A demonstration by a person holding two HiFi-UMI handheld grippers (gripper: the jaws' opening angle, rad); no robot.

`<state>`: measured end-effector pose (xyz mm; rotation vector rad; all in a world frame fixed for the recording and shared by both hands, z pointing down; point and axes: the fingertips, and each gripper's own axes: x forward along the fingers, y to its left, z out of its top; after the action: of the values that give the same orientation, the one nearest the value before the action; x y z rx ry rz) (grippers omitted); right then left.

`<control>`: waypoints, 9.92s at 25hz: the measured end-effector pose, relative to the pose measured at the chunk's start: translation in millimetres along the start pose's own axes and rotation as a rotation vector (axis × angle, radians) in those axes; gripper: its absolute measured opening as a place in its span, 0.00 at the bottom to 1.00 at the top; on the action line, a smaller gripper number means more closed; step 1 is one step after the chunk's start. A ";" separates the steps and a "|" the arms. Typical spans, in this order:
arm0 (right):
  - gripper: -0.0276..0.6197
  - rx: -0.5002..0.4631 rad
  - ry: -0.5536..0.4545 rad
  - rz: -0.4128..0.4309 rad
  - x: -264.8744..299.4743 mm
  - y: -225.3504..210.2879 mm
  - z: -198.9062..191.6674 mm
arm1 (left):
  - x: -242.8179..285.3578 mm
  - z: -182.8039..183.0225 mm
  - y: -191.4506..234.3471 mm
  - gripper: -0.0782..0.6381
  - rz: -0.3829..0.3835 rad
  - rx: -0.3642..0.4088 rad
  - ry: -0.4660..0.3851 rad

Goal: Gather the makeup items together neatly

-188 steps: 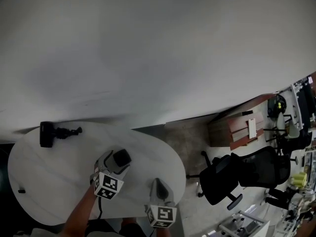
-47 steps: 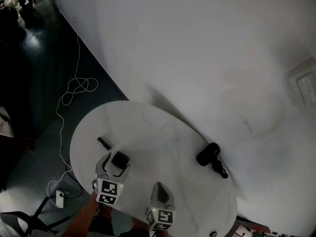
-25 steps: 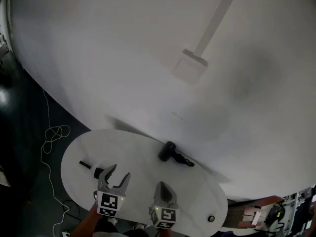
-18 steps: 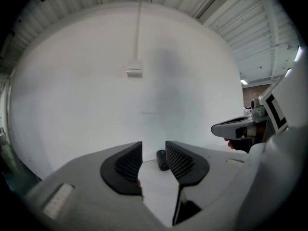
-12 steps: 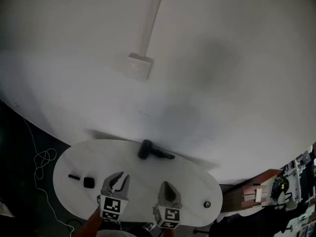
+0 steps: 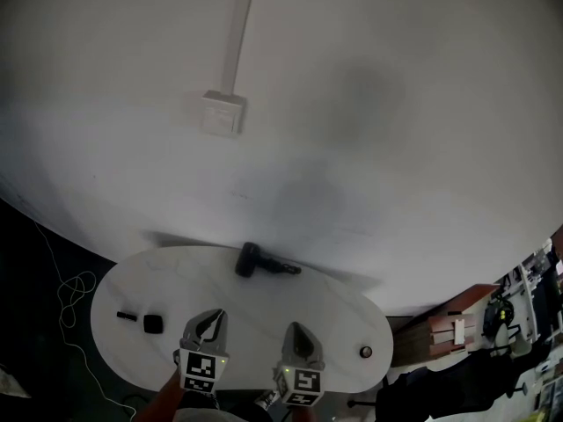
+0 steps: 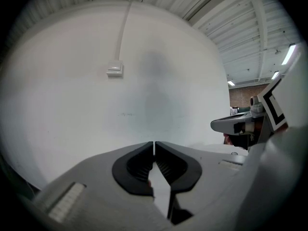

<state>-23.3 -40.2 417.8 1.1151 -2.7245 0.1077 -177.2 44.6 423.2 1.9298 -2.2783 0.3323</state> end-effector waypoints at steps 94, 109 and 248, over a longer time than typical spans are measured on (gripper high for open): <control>0.05 0.480 0.344 -0.711 -235.7 -416.0 -288.1 | 215.4 -171.5 -560.1 0.41 -0.875 0.385 0.395; 0.05 0.346 0.253 -0.516 -161.6 -378.6 -202.0 | 210.2 -82.9 -459.7 0.41 -0.672 0.267 0.267; 0.05 -0.020 0.036 0.048 26.0 -13.5 0.9 | 29.0 20.2 3.3 0.14 0.010 -0.015 -0.023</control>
<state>-32.1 -67.8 422.2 1.0332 -2.7148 0.1065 -184.6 12.2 410.5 1.9252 -2.2990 0.2948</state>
